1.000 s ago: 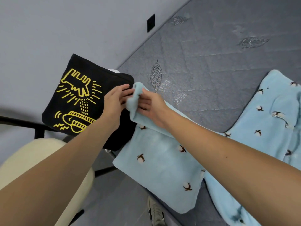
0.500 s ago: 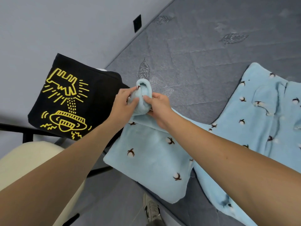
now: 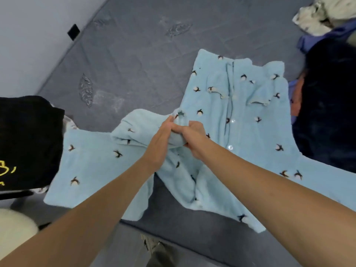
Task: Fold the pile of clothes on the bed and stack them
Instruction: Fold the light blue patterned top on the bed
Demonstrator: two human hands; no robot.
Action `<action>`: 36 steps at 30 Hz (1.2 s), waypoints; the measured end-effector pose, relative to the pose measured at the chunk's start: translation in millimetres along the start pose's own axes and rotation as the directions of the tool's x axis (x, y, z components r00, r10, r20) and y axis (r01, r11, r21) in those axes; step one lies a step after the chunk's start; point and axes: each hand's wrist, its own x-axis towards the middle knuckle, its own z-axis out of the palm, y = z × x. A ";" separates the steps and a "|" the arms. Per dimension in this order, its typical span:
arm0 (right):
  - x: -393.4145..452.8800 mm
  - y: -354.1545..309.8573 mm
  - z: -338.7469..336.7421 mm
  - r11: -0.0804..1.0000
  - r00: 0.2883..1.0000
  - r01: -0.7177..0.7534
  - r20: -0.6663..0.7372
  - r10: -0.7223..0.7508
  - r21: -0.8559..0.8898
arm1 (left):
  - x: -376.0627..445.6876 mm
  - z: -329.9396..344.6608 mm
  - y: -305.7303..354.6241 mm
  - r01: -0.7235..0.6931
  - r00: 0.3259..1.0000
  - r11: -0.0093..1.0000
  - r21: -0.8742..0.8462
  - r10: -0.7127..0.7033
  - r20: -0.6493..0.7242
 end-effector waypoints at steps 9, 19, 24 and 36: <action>-47.8 33.4 -224.9 0.998 0.981 0.030 -0.194 -0.017 0.060 | -49.3 212.5 40.2 -0.055 0.939 0.998 -0.002 0.053 0.341; -119.7 81.9 -451.9 0.983 0.903 0.138 -0.424 -0.074 0.121 | -106.3 439.6 65.2 -0.343 0.814 0.923 0.175 0.199 0.546; -158.3 109.2 -557.7 0.963 0.838 0.217 -0.536 -0.098 0.163 | -137.3 551.4 66.2 -0.384 0.757 0.910 0.154 0.215 0.617; -213.4 168.8 -738.5 0.985 0.698 0.171 -0.709 -0.101 0.028 | -186.4 739.8 56.1 -0.429 0.654 0.884 0.187 0.161 0.740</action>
